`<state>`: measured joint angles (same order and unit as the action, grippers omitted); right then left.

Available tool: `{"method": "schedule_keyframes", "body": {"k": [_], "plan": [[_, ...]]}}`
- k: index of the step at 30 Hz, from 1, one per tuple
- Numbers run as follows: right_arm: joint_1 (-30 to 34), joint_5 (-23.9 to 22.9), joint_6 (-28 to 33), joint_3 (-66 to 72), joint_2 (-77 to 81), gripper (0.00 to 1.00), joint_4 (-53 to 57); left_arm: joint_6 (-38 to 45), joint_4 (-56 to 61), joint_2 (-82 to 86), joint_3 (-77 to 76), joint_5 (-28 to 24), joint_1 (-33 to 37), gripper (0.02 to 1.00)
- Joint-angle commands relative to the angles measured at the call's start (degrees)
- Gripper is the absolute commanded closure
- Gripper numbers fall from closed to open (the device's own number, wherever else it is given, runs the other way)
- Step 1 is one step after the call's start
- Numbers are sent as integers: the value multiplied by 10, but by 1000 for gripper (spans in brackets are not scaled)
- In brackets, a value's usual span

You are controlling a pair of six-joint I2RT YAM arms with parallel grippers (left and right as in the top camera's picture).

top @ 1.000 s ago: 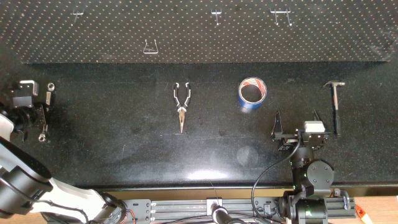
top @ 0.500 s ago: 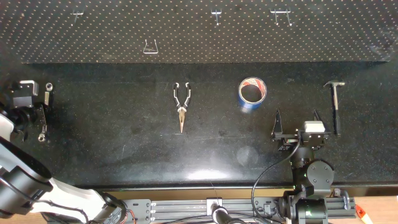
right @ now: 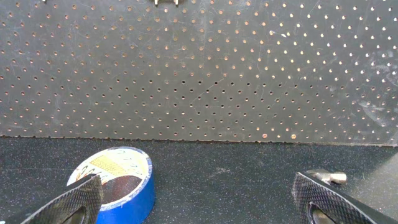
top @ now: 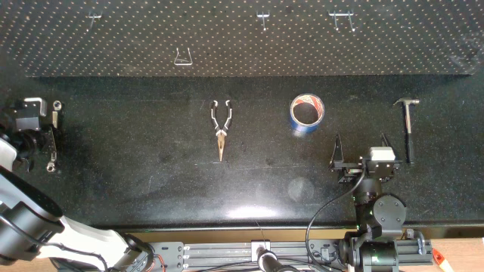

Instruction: Place Tools Onto Pegboard

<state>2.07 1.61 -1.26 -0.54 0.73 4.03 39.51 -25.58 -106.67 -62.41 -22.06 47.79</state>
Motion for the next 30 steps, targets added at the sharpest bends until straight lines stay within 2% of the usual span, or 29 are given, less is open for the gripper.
{"method": "schedule_keyframes", "body": {"k": [1,6,25,30], "plan": [[-4,3,-7,3,-5,25,1,-4,-5,-15,-7,8,-2,890],[-4,3,-7,3,-5,20,1,-42,-3,-15,-7,9,-2,888],[-4,3,-7,3,-5,20,1,-42,-3,-15,-7,9,-2,904],[-4,3,-7,3,-5,20,1,-42,-3,-15,-7,9,-2,945]]}}
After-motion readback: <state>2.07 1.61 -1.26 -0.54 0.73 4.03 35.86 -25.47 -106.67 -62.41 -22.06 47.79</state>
